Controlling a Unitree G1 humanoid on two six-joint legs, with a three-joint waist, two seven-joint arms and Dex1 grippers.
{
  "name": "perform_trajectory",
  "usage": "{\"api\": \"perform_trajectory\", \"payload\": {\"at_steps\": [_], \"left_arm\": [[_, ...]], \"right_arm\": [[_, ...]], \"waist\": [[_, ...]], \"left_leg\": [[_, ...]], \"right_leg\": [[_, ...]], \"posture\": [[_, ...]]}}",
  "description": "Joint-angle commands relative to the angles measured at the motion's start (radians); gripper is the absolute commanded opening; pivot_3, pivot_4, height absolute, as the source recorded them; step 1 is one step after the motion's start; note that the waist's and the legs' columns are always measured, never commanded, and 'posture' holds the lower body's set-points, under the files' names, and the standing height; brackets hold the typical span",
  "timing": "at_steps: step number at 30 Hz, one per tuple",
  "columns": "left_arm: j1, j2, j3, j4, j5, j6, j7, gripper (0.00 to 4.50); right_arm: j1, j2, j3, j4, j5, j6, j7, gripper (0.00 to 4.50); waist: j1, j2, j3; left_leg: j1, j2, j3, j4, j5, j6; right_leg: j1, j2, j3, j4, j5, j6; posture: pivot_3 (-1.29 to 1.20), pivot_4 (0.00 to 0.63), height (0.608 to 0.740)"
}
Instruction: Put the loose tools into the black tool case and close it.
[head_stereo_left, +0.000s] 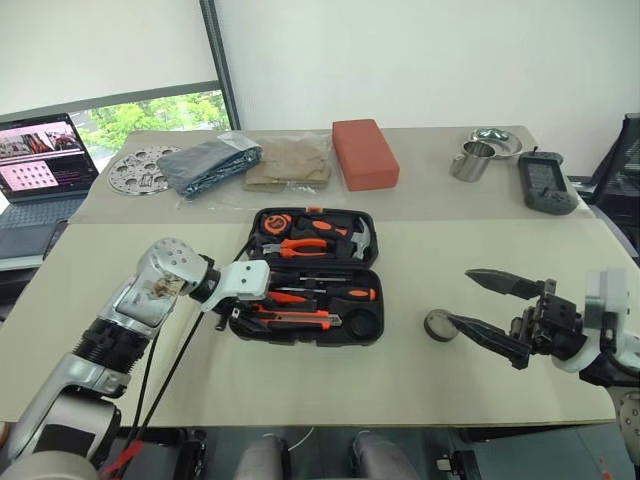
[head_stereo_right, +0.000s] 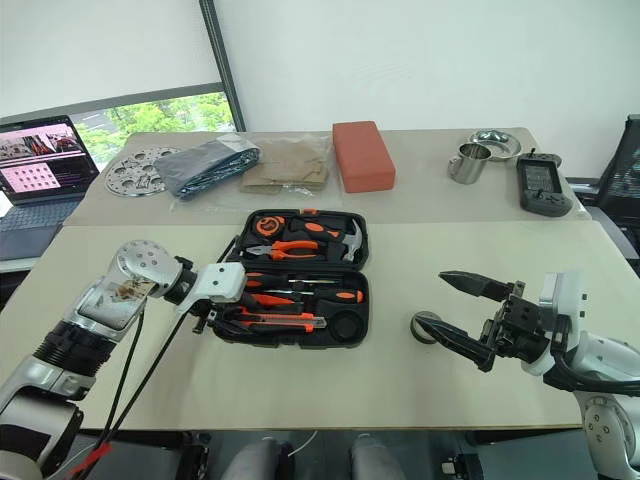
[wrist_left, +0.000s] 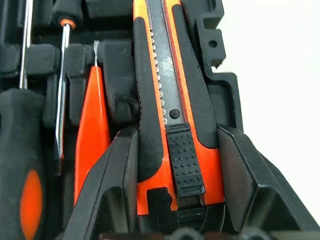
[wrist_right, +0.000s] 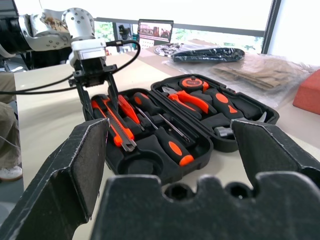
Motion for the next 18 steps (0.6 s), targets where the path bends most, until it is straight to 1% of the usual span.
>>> {"api": "perform_trajectory", "payload": {"at_steps": [1,5,7,8,10,12,13,18], "left_arm": [[-0.002,0.011,-0.025,-0.015,0.024,-0.016,-0.008,1.76],[-0.016,-0.001,-0.026,0.004,0.03,-0.019,0.001,1.76],[-0.019,-0.006,-0.023,0.008,0.022,-0.028,-0.001,2.78],[-0.021,-0.009,-0.019,0.011,0.022,-0.031,0.007,2.98],[-0.028,-0.018,-0.009,0.018,0.022,-0.031,0.031,3.79],[-0.037,-0.025,-0.001,0.025,0.02,-0.024,0.048,4.4],[-0.041,-0.025,0.004,0.022,0.01,-0.01,0.046,4.45],[-0.05,-0.002,0.056,-0.03,-0.072,0.071,0.019,4.45]], "right_arm": [[-0.011,-0.003,-0.031,-0.027,0.007,-0.025,-0.004,4.5],[-0.01,-0.007,-0.034,-0.035,0.013,-0.017,-0.01,4.5],[-0.009,-0.008,-0.034,-0.041,0.014,-0.015,-0.014,4.5],[-0.009,-0.008,-0.033,-0.042,0.014,-0.014,-0.015,4.5],[-0.01,-0.008,-0.031,-0.043,0.015,-0.013,-0.019,4.5],[-0.012,-0.008,-0.028,-0.044,0.014,-0.013,-0.021,4.5],[-0.013,-0.008,-0.027,-0.044,0.014,-0.013,-0.022,4.5],[-0.022,-0.005,-0.013,-0.04,0.008,-0.015,-0.024,4.5]], "waist": [[0.0,0.0,0.0],[0.0,0.0,0.0],[0.0,0.0,0.0],[0.0,0.0,0.0],[0.0,0.0,0.0],[-0.001,0.0,0.0],[-0.002,0.0,0.0],[-0.003,0.0,0.0]], "left_leg": [[0.0,0.0,0.0,0.0,0.0,0.0],[0.0,0.0,0.0,0.0,0.0,0.0],[0.0,0.0,0.0,0.0,0.0,0.0],[0.0,0.0,0.0,0.0,0.0,0.0],[0.0,0.0,0.0,0.0,0.0,0.0],[0.0,0.0,0.0,0.0,0.0,0.0],[0.0,0.0,0.0,0.0,0.0,0.0],[-0.001,0.0,0.0,0.0,0.0,0.0]], "right_leg": [[0.0,0.0,0.0,0.0,0.0,0.0],[0.0,0.0,0.0,0.0,0.0,0.0],[0.0,0.0,0.0,0.0,0.0,0.0],[0.0,0.0,0.0,0.0,0.0,0.0],[0.0,0.0,0.0,0.0,0.0,0.0],[0.0,0.0,0.0,0.0,0.0,0.0],[0.0,0.0,0.0,0.0,0.0,0.0],[0.0,0.0,0.0,0.0,0.0,0.0]], "posture": [[0.0,0.15,0.74],[0.0,0.15,0.74],[0.0,0.15,0.74],[0.0,0.15,0.74],[0.0,0.15,0.74],[0.0,0.15,0.74],[0.0,0.15,0.74],[0.0,0.15,0.74]]}}
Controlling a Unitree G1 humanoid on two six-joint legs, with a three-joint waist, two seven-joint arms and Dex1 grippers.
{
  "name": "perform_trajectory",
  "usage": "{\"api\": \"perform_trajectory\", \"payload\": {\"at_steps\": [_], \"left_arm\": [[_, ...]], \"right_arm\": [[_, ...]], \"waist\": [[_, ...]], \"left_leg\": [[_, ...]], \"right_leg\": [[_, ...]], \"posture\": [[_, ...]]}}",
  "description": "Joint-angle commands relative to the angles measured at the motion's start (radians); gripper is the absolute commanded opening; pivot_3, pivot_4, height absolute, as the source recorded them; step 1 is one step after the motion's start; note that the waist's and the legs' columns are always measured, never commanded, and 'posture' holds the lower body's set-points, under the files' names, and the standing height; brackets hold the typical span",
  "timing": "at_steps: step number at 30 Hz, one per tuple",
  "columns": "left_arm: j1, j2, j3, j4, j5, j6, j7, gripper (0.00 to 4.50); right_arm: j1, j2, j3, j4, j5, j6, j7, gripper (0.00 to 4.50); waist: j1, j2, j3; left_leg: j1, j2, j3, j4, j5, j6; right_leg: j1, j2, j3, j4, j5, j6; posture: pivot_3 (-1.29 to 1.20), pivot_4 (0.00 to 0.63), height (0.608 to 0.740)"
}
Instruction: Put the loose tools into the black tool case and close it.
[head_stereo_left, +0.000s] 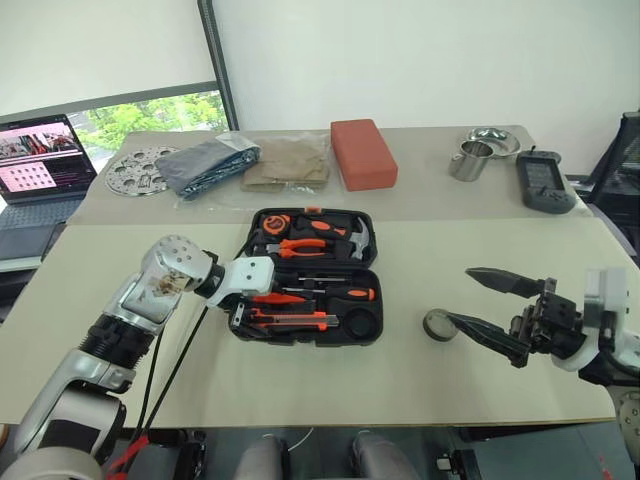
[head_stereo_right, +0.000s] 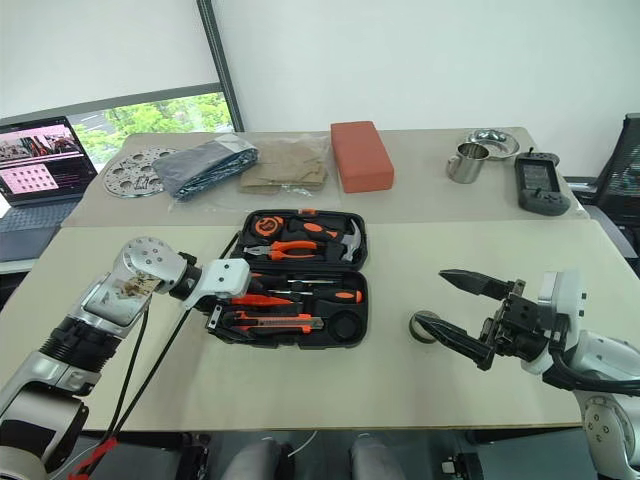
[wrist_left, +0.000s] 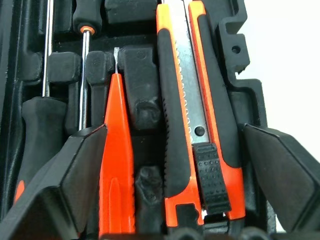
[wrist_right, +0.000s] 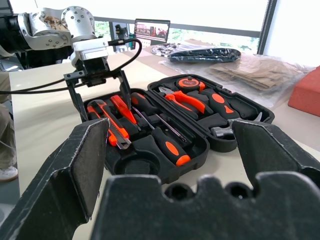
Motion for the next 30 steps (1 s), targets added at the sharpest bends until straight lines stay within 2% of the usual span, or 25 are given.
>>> {"api": "perform_trajectory", "payload": {"at_steps": [1,5,8,11,15,17,30], "left_arm": [[-0.028,0.023,0.065,-0.05,-0.061,0.047,-0.013,4.45],[-0.067,0.008,0.136,-0.08,-0.178,0.143,-0.026,4.45],[-0.059,-0.041,0.148,-0.069,-0.2,0.115,0.009,3.67],[-0.038,-0.078,0.149,-0.074,-0.216,0.108,0.025,2.46],[0.064,-0.174,0.126,-0.065,-0.214,0.053,0.097,0.87],[0.104,-0.193,0.117,-0.063,-0.207,0.035,0.112,0.08],[0.156,-0.146,0.003,0.159,0.002,-0.24,0.144,0.03]], "right_arm": [[-0.018,-0.005,-0.011,-0.029,0.008,-0.015,-0.002,4.5],[-0.024,-0.005,-0.007,-0.025,0.008,-0.014,0.002,4.5],[-0.027,-0.006,-0.004,-0.022,0.008,-0.015,0.005,4.5],[-0.029,-0.006,-0.003,-0.02,0.007,-0.015,0.007,4.5],[-0.025,-0.005,-0.007,-0.024,0.008,-0.018,0.006,4.5],[-0.021,-0.003,-0.01,-0.029,0.008,-0.018,0.003,4.5],[-0.006,-0.009,-0.023,-0.049,0.017,-0.009,-0.015,4.5]], "waist": [[0.0,0.0,0.0],[0.001,0.0,0.0],[0.002,0.0,0.0],[0.003,0.001,-0.001],[0.001,0.002,-0.001],[0.0,0.001,-0.001],[-0.003,0.0,0.0]], "left_leg": [[0.0,0.0,0.0,0.0,0.0,0.0],[0.0,0.0,-0.001,0.001,0.0,0.0],[0.0,0.0,-0.001,0.001,0.0,0.0],[0.0,-0.001,-0.002,0.001,0.0,0.0],[-0.001,-0.001,-0.002,0.001,0.0,0.0],[-0.001,-0.001,-0.003,0.001,0.0,0.0],[0.003,-0.002,-0.009,0.001,0.0,0.0]], "right_leg": [[0.0,0.0,0.0,0.0,0.0,0.0],[0.0,0.0,-0.001,0.0,0.0,0.001],[0.0,0.0,-0.001,0.0,-0.001,0.001],[0.0,-0.001,-0.001,0.0,0.0,0.001],[0.001,0.0,0.0,0.0,0.0,0.0],[0.001,0.0,0.0,0.0,0.0,-0.001],[0.008,-0.001,0.0,0.0,-0.001,0.002]], "posture": [[0.0,0.15,0.74],[0.0,0.15,0.74],[0.0,0.15,0.74],[0.0,0.15,0.74],[0.0,0.15,0.74],[0.0,0.15,0.74],[0.0,0.15,0.74]]}}
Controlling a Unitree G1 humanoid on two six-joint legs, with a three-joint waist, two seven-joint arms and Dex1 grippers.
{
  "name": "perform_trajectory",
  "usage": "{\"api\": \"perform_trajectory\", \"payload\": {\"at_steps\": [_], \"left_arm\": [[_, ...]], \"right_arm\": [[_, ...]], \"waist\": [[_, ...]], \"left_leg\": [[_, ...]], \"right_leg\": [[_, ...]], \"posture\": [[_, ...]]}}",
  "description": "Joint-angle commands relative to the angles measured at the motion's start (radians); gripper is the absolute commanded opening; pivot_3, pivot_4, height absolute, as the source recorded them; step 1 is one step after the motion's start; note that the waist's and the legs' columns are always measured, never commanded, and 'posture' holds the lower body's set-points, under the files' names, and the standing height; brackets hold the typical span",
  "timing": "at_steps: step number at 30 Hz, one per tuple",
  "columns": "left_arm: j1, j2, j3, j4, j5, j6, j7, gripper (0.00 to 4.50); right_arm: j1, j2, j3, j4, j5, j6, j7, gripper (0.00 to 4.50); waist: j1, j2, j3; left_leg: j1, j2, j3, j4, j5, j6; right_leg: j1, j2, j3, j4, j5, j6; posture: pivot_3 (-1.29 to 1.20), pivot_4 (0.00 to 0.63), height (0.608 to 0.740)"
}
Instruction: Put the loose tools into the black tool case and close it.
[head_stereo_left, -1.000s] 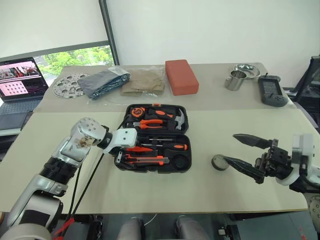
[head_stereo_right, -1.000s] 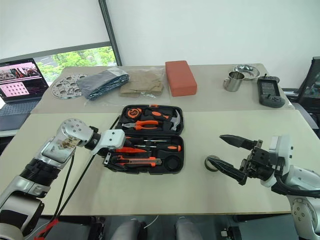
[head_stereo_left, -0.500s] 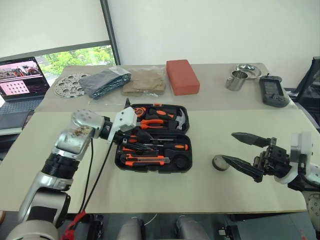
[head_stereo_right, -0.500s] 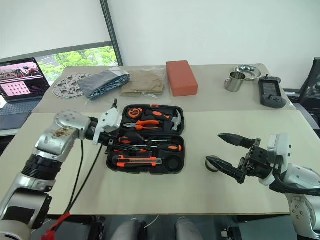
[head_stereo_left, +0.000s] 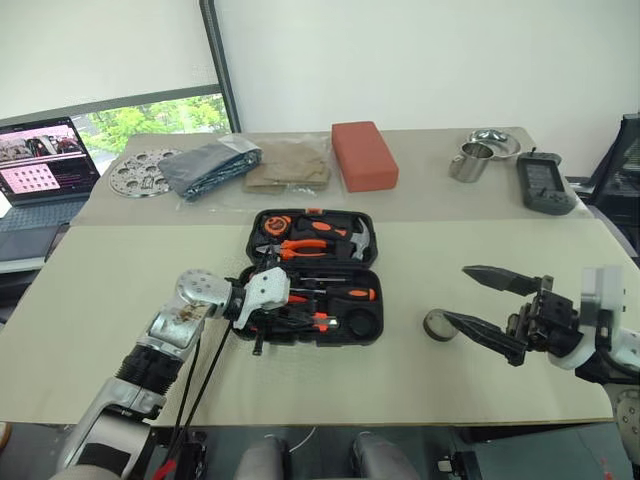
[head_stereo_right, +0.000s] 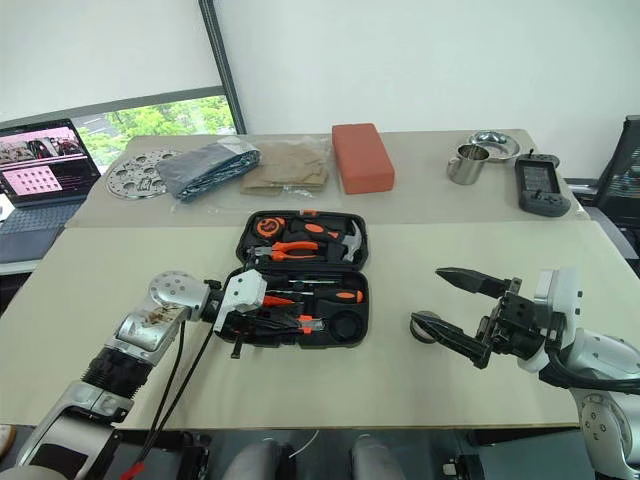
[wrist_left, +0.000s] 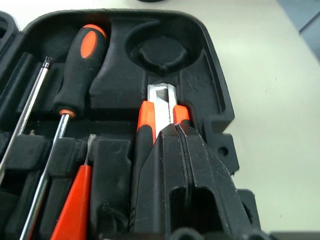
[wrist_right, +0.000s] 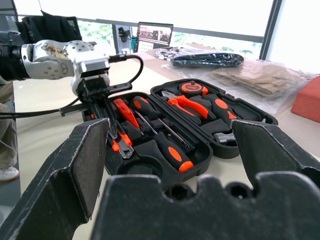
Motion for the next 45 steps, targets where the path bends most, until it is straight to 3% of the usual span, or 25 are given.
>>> {"api": "perform_trajectory", "payload": {"at_steps": [1,5,10,19,28,32,35,45], "left_arm": [[0.024,0.021,-0.034,0.09,0.073,-0.023,0.018,0.03],[0.045,0.0,-0.042,0.148,0.073,-0.029,0.031,0.03],[0.037,-0.064,-0.003,0.212,-0.023,0.119,0.009,0.03],[-0.019,-0.077,0.069,0.225,-0.128,0.242,-0.082,0.03],[-0.021,-0.063,0.079,0.243,-0.093,0.171,-0.064,0.03],[-0.036,-0.023,0.132,0.137,-0.128,0.168,-0.061,0.03],[-0.053,0.028,0.158,0.05,-0.152,0.193,-0.07,0.77],[-0.107,0.225,0.242,-0.232,-0.277,0.343,-0.15,4.47]], "right_arm": [[-0.001,-0.009,-0.033,-0.039,0.018,-0.008,-0.004,4.5],[0.003,-0.013,-0.034,-0.043,0.018,-0.003,-0.006,4.5],[-0.004,-0.022,-0.024,-0.037,0.011,-0.001,0.002,4.5],[-0.015,-0.03,-0.019,-0.018,0.009,-0.005,0.018,4.5],[-0.012,-0.03,-0.008,-0.014,-0.003,-0.009,0.021,4.5],[-0.009,-0.048,0.046,0.0,-0.114,-0.019,-0.012,4.5],[-0.015,-0.086,0.106,0.012,-0.211,0.019,-0.055,4.5],[-0.124,-0.22,0.316,0.081,-0.422,0.114,-0.075,4.5]], "waist": [[-0.002,0.001,-0.001],[-0.004,0.002,-0.001],[-0.001,0.003,-0.003],[-0.005,0.004,-0.004],[-0.005,0.003,-0.004],[-0.006,0.001,-0.002],[-0.012,-0.001,0.0],[0.001,0.0,0.0]], "left_leg": [[0.002,0.0,0.0,0.0,0.0,0.0],[0.01,0.002,0.0,-0.001,0.0,0.0],[0.011,0.001,0.001,0.0,0.0,0.0],[0.01,-0.001,0.001,0.0,0.0,0.0],[0.008,0.0,0.001,-0.001,0.0,0.0],[0.008,0.001,0.001,-0.001,0.0,0.0],[0.008,0.002,0.001,-0.001,0.0,0.0],[-0.003,0.001,0.001,-0.003,0.0,0.0]], "right_leg": [[0.002,0.0,0.0,0.0,-0.001,0.001],[0.009,0.0,0.001,0.0,-0.002,0.003],[0.01,-0.001,0.002,0.0,-0.002,0.004],[0.008,0.0,0.003,0.0,-0.003,0.004],[0.006,0.0,0.004,-0.002,-0.003,0.005],[0.005,0.0,0.003,-0.002,-0.003,0.005],[0.001,0.0,0.004,-0.001,-0.003,0.004],[-0.009,-0.001,0.003,-0.005,-0.002,0.004]], "posture": [[0.0,0.15,0.74],[0.0,0.15,0.74],[0.0,0.15,0.74],[0.0,0.15,0.74],[0.0,0.15,0.74],[0.0,0.15,0.74],[0.0,0.15,0.74],[0.0,0.15,0.74]]}}
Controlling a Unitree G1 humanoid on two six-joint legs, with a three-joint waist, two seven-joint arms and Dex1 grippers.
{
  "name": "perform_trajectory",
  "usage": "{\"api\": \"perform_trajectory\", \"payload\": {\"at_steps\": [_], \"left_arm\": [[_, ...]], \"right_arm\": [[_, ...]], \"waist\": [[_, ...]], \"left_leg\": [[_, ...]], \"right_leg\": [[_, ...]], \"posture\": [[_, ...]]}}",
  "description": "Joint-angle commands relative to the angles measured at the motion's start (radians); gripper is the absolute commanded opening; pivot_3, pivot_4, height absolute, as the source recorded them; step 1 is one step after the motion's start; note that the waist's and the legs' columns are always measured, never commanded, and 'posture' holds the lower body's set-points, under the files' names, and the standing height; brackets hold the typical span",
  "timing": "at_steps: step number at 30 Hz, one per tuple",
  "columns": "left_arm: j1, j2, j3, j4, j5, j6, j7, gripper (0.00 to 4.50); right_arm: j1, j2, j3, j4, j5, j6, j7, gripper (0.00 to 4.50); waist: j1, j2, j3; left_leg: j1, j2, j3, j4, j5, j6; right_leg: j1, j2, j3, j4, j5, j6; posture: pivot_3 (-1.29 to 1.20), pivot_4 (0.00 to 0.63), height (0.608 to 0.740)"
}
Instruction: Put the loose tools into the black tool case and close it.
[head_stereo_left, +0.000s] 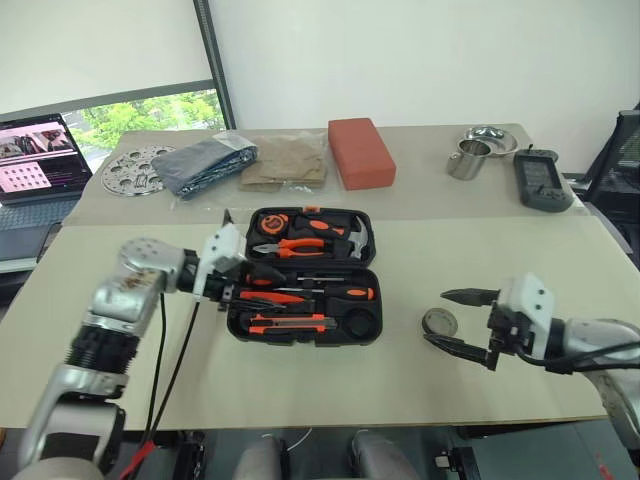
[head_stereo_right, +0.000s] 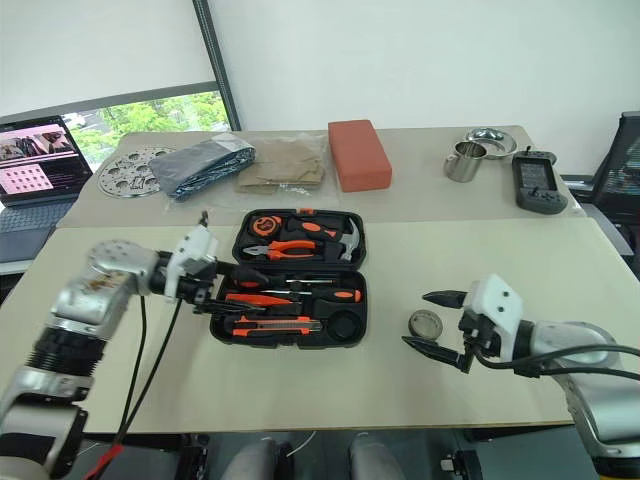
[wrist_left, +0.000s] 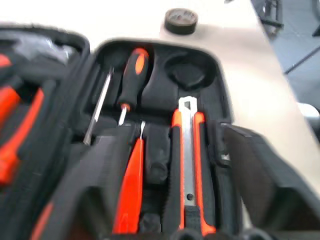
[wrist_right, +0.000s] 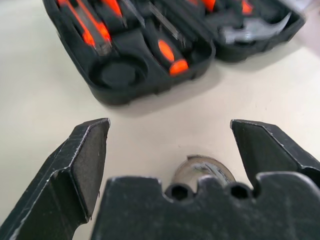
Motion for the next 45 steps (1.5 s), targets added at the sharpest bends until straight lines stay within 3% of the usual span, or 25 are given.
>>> {"api": "perform_trajectory", "payload": {"at_steps": [1,9,23,28,33,45], "left_arm": [[-0.006,0.046,0.049,-0.104,-0.066,0.04,-0.016,4.49],[0.036,0.108,0.099,-0.243,-0.159,0.109,-0.012,4.49],[0.056,0.137,0.094,-0.304,-0.206,0.146,-0.011,4.5],[0.053,0.148,0.091,-0.307,-0.214,0.151,-0.029,4.5],[0.056,0.163,0.093,-0.277,-0.199,0.143,-0.027,4.5],[0.215,0.251,0.253,-0.279,-0.214,0.163,0.043,4.5]], "right_arm": [[-0.043,-0.047,0.055,0.014,-0.049,0.051,0.017,4.5],[-0.114,-0.091,0.148,0.051,-0.089,0.126,0.057,4.5],[-0.147,-0.076,0.186,0.059,-0.13,0.142,0.063,0.07],[-0.161,-0.067,0.167,0.046,-0.115,0.152,0.055,0.07],[-0.268,-0.011,0.174,0.002,-0.097,0.184,0.025,0.07],[-0.469,0.103,0.408,-0.113,-0.108,0.295,0.056,0.07]], "waist": [[0.004,0.001,0.0],[0.003,0.001,0.001],[0.002,0.001,0.001],[0.002,0.001,0.001],[-0.003,0.001,0.001],[0.001,0.001,0.001]], "left_leg": [[0.0,0.0,0.0,0.0,0.0,0.0],[0.0,0.0,-0.001,0.001,0.0,0.0],[0.0,0.0,-0.001,0.001,0.0,0.0],[0.0,0.0,-0.001,0.001,0.0,0.0],[0.0,0.0,-0.001,0.001,0.0,0.0],[-0.001,0.001,-0.003,0.001,0.0,0.0]], "right_leg": [[0.0,0.0,0.0,0.0,0.0,0.0],[0.0,0.001,0.0,0.0,0.0,0.0],[0.0,0.001,-0.001,0.0,0.0,0.0],[0.0,0.001,-0.001,0.0,0.0,0.0],[0.0,0.001,-0.001,0.001,0.0,0.0],[-0.002,0.001,-0.003,0.001,0.003,-0.007]], "posture": [[0.0,0.15,0.74],[0.0,0.15,0.74],[0.0,0.15,0.74],[0.0,0.15,0.74],[0.0,0.15,0.74],[0.0,0.15,0.74]]}}
